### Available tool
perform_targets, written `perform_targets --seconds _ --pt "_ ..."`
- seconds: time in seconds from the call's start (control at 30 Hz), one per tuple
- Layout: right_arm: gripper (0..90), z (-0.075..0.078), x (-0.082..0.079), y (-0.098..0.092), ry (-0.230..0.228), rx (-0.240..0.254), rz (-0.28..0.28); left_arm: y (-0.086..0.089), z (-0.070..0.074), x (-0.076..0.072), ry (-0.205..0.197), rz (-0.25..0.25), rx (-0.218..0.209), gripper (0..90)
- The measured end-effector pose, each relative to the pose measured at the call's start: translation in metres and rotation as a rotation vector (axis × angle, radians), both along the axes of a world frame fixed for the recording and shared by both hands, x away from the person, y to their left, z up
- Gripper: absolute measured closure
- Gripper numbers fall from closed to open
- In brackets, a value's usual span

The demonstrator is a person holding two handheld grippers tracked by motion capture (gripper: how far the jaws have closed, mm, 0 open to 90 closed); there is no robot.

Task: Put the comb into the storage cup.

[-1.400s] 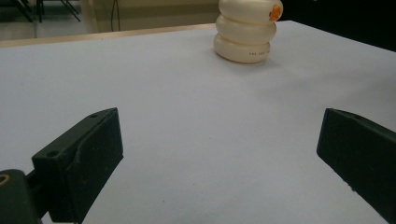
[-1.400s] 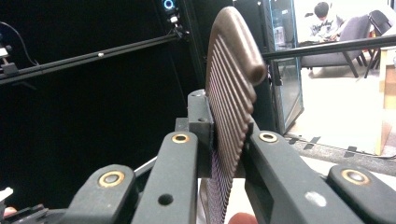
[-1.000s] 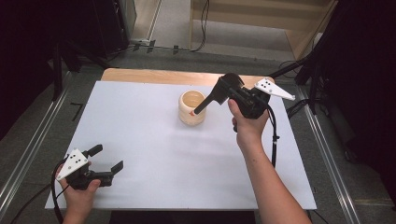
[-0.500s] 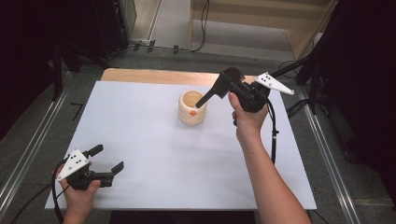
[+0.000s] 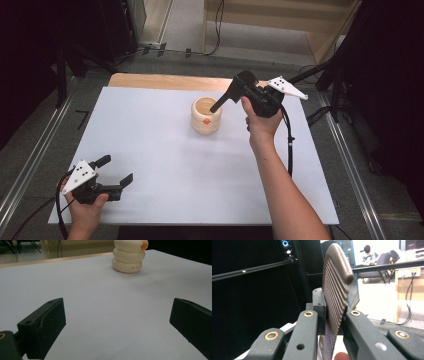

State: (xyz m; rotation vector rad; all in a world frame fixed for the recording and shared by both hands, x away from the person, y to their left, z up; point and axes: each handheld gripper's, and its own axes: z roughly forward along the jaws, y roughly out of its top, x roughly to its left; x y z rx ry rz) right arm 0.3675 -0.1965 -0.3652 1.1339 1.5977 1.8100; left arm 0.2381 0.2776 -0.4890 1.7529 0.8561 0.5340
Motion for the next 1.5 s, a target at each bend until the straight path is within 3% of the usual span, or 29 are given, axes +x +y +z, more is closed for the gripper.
perform_targets --seconds 0.9,1.5 --pt "82.8 -0.033 0.023 0.028 0.079 -0.043 0.015 0.003 0.001 0.0 -0.003 -0.002 -0.023 0.0" --pt "82.8 -0.055 0.032 0.03 0.138 -0.019 0.008 0.003 0.0 0.0 -0.009 -0.011 -0.019 0.0"
